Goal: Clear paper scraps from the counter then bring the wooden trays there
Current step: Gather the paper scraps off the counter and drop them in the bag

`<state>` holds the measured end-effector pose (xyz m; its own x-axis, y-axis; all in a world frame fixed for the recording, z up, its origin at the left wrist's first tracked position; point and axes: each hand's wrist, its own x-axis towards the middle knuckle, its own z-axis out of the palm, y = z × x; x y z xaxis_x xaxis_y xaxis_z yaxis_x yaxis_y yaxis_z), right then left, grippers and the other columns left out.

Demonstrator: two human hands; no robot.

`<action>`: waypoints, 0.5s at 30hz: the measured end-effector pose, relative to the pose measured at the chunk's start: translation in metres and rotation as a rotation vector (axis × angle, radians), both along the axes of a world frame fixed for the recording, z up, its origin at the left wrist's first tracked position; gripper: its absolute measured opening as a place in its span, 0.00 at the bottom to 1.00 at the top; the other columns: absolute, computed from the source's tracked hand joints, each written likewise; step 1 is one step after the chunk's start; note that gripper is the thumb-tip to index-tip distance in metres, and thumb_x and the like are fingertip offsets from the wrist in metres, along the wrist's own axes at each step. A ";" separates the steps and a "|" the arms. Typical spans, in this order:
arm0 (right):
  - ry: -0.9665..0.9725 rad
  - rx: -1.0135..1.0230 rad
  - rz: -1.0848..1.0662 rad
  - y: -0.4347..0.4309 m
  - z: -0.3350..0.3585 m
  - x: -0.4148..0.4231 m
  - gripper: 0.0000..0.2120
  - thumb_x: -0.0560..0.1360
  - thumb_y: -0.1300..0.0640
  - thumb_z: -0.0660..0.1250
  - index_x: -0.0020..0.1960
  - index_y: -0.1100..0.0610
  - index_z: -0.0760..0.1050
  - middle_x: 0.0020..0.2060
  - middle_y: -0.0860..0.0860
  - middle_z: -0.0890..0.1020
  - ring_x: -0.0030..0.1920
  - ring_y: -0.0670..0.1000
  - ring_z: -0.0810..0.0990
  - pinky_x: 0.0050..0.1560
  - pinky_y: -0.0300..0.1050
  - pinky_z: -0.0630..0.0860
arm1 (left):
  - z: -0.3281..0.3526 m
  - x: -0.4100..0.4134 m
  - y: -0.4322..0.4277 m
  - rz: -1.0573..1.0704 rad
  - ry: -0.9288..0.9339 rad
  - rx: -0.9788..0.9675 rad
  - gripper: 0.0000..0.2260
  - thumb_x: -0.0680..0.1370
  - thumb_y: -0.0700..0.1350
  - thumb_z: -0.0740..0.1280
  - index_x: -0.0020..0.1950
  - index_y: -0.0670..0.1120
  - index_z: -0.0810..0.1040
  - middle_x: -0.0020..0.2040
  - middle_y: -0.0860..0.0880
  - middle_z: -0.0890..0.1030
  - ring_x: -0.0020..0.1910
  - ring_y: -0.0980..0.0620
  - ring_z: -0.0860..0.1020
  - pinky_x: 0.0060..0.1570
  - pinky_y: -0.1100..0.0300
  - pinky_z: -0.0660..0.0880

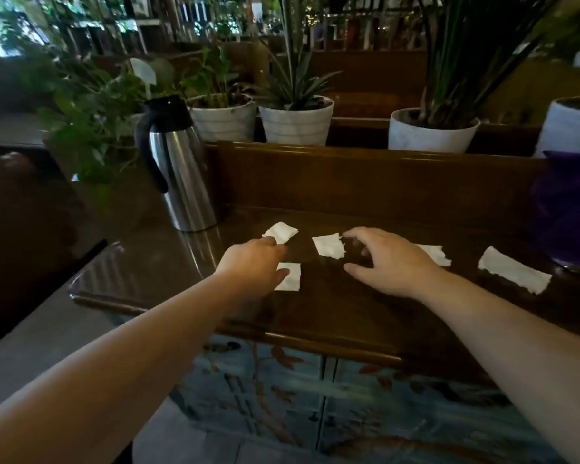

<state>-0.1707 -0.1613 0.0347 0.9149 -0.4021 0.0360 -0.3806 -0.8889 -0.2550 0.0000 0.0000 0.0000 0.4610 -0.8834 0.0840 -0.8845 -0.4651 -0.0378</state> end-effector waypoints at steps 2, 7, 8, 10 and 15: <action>0.001 -0.004 -0.020 -0.004 0.000 0.018 0.29 0.75 0.44 0.67 0.73 0.47 0.61 0.66 0.49 0.75 0.60 0.50 0.78 0.53 0.50 0.80 | -0.004 0.012 -0.007 0.002 0.010 0.028 0.18 0.77 0.57 0.60 0.64 0.53 0.71 0.58 0.50 0.77 0.56 0.47 0.77 0.44 0.52 0.76; 0.027 0.019 -0.067 -0.014 -0.014 0.054 0.31 0.75 0.45 0.67 0.74 0.47 0.58 0.57 0.48 0.79 0.48 0.48 0.79 0.40 0.44 0.76 | -0.026 0.036 -0.020 -0.047 0.120 0.142 0.24 0.75 0.63 0.59 0.68 0.54 0.69 0.61 0.49 0.75 0.57 0.46 0.76 0.49 0.49 0.77; 0.038 0.010 -0.071 -0.015 -0.016 0.058 0.31 0.75 0.45 0.66 0.74 0.47 0.58 0.57 0.48 0.80 0.48 0.48 0.79 0.40 0.44 0.76 | -0.029 0.040 -0.022 -0.064 0.123 0.161 0.25 0.75 0.64 0.59 0.68 0.54 0.68 0.62 0.49 0.74 0.58 0.46 0.76 0.50 0.49 0.77; 0.067 0.001 -0.084 -0.020 -0.023 0.068 0.30 0.76 0.45 0.66 0.73 0.47 0.59 0.57 0.48 0.79 0.50 0.49 0.79 0.43 0.45 0.78 | -0.036 0.045 -0.027 -0.099 0.124 0.185 0.25 0.75 0.64 0.58 0.68 0.54 0.69 0.63 0.49 0.73 0.58 0.46 0.75 0.50 0.49 0.77; 0.140 -0.023 -0.067 -0.031 -0.033 0.086 0.26 0.76 0.46 0.66 0.71 0.48 0.63 0.62 0.49 0.77 0.59 0.51 0.77 0.51 0.48 0.78 | -0.040 0.048 -0.034 -0.194 0.101 0.079 0.17 0.78 0.59 0.56 0.59 0.54 0.76 0.56 0.51 0.77 0.53 0.49 0.77 0.47 0.51 0.77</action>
<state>-0.0850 -0.1924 0.0018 0.8827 -0.4630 -0.0806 -0.4698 -0.8652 -0.1754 0.0479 -0.0344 -0.0400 0.2843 -0.9583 -0.0274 -0.9582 -0.2850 0.0258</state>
